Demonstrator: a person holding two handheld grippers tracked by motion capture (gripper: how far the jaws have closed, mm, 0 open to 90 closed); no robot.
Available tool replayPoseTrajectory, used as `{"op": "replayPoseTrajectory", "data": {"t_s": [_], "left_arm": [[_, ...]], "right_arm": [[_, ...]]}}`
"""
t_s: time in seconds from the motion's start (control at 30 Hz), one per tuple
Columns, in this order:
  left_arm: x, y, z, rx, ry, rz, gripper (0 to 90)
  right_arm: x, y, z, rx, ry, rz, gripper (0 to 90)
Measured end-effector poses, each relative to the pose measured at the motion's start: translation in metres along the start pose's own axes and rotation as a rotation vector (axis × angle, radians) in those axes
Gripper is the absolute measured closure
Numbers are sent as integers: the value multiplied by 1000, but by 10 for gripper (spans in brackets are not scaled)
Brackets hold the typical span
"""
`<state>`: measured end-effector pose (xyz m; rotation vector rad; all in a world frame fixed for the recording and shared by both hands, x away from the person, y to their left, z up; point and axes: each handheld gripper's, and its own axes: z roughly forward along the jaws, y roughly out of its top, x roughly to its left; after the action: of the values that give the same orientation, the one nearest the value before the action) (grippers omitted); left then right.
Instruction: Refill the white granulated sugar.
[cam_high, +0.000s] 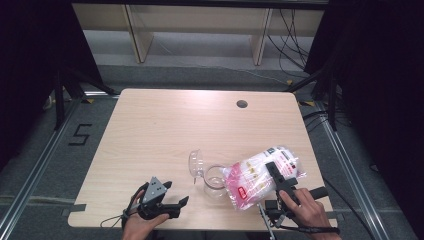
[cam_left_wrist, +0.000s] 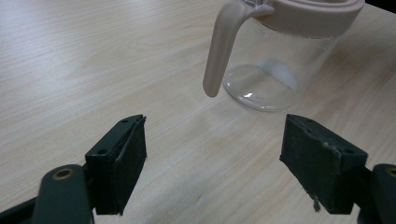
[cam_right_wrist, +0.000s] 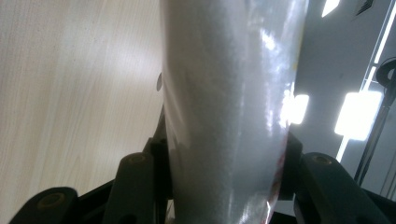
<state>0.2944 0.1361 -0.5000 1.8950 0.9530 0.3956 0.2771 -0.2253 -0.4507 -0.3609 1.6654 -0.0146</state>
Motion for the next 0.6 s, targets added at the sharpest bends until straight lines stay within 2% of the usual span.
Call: {"op": "replayPoseTrajectory", "data": {"t_s": [0.03,0.07,0.1,0.13,0.27,0.3,0.33,0.37,0.4,0.53,0.6], "left_arm": [[1,0,-1,11,-1,12,219],[0,-1,-1,9,-2,11,218],[0,-1,-1,4,-4,-1,218],[0,0,-1,-2,2,-6,218],[0,-1,0,6,-1,-5,218],[0,0,-1,-2,2,-6,219],[0,0,-1,-2,2,-6,219],[0,0,0,-1,1,-7,219],[0,-1,0,4,-2,-5,219],[0,0,0,-2,-2,-8,219],[0,-1,0,7,0,-4,219]], "right_arm": [[-3,0,1,-20,-10,-34,564],[-1,0,2,-21,-15,-20,565],[-2,1,3,-27,-16,-31,565],[-1,1,3,-21,-14,-21,566],[-2,1,3,-27,-14,-41,568],[0,2,1,0,9,-4,569],[1,2,0,4,5,1,570],[-3,3,1,-16,1,-48,571],[-3,3,2,-28,-14,-53,572],[-1,3,1,-10,6,-33,576],[0,2,1,-4,2,-21,576]]}}
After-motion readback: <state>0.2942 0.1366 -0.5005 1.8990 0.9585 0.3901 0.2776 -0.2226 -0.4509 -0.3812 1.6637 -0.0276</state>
